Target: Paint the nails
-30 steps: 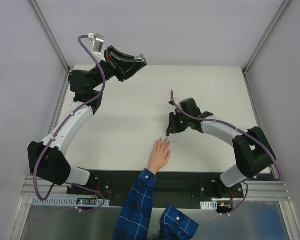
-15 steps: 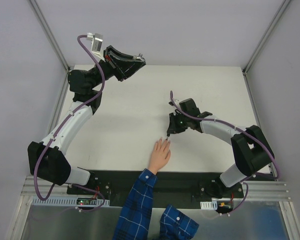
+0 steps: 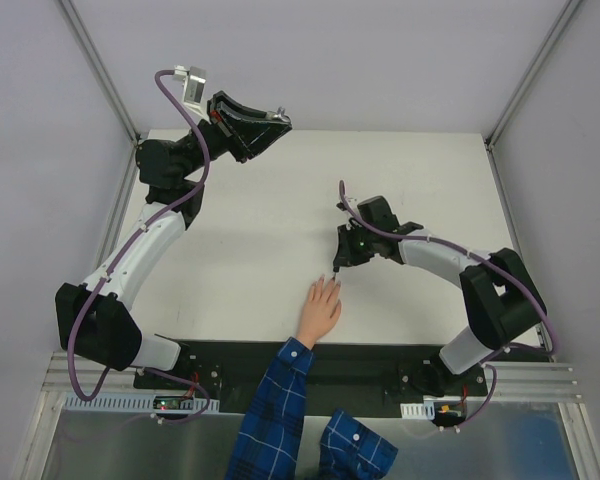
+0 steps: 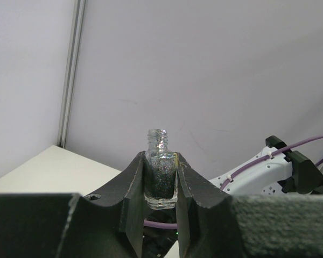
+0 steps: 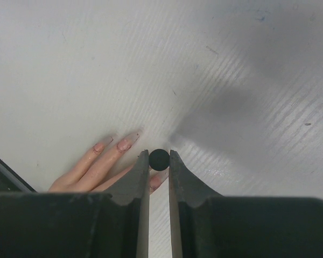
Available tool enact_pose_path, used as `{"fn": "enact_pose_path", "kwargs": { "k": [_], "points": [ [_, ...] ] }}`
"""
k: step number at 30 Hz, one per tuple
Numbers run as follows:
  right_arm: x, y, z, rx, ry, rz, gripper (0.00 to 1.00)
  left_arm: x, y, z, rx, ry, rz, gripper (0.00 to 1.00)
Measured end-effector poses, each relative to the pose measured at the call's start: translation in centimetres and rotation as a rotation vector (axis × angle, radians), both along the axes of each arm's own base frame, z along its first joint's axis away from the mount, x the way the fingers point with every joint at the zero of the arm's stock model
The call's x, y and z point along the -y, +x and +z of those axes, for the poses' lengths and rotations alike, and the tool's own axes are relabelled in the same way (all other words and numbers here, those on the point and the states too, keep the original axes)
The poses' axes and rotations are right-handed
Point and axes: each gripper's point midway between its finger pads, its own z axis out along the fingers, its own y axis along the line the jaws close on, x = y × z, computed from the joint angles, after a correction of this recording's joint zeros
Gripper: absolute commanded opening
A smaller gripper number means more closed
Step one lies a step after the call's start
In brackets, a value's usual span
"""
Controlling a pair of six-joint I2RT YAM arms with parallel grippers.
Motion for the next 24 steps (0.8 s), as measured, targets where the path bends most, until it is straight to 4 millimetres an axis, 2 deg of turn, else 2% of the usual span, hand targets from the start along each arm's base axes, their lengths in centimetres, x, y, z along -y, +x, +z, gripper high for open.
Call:
{"fn": "enact_pose_path", "kwargs": {
  "k": [24],
  "points": [
    [0.17, 0.61, -0.46, -0.003, -0.026, -0.016, 0.00, -0.39, 0.31, -0.01, -0.001, 0.000, 0.012, 0.00]
  ]
}}
